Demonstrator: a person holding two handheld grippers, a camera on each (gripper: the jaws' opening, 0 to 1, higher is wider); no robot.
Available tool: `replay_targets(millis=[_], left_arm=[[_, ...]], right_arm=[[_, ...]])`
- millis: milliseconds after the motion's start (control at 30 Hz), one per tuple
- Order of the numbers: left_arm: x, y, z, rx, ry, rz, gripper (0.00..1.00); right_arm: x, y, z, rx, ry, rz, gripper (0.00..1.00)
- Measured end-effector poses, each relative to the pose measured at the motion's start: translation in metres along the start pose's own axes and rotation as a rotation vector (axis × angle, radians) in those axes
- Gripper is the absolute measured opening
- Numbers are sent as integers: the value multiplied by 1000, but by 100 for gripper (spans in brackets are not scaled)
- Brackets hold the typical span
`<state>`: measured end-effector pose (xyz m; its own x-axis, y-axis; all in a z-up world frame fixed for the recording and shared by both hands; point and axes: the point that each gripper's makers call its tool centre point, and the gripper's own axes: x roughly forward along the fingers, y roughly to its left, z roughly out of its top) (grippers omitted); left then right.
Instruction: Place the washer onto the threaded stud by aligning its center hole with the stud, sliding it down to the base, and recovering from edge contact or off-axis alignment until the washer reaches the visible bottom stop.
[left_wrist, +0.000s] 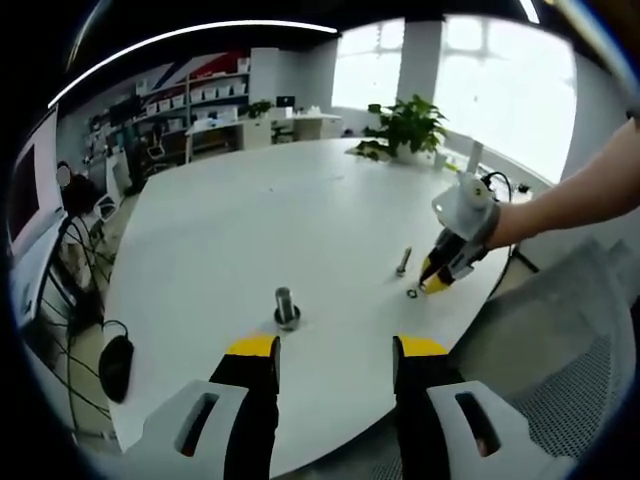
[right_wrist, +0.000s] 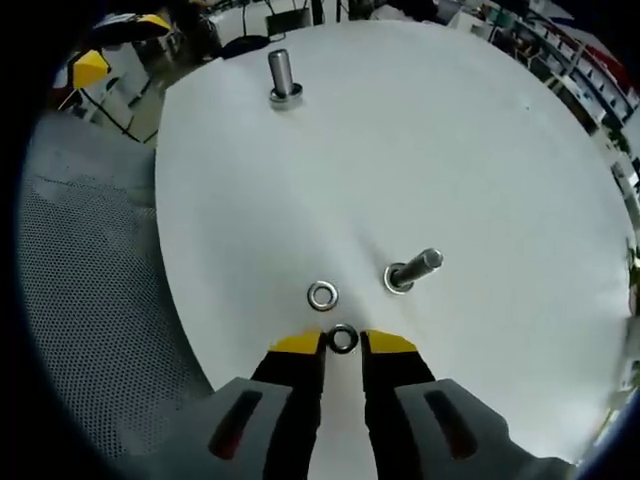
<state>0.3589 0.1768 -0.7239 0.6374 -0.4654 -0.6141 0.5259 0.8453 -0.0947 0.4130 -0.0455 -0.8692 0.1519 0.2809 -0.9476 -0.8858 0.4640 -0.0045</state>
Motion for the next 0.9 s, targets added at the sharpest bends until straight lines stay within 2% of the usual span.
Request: replay_targets(millis=[200,433,533,900], left_arm=[[0,0,-1,-5,4,0,43],[0,0,-1,-8,1,-3,43],[1,0,-1,-7,2,-6,43],[0,0,-1,-12,2,-4,43]], right_arm=[[-1,2,-1,-31,11,7,15],[-1,2,-1,-25,21,27,16],[-2,4,-3,-84,35,12,18],[-3,2,-8,-88,55,20,17]])
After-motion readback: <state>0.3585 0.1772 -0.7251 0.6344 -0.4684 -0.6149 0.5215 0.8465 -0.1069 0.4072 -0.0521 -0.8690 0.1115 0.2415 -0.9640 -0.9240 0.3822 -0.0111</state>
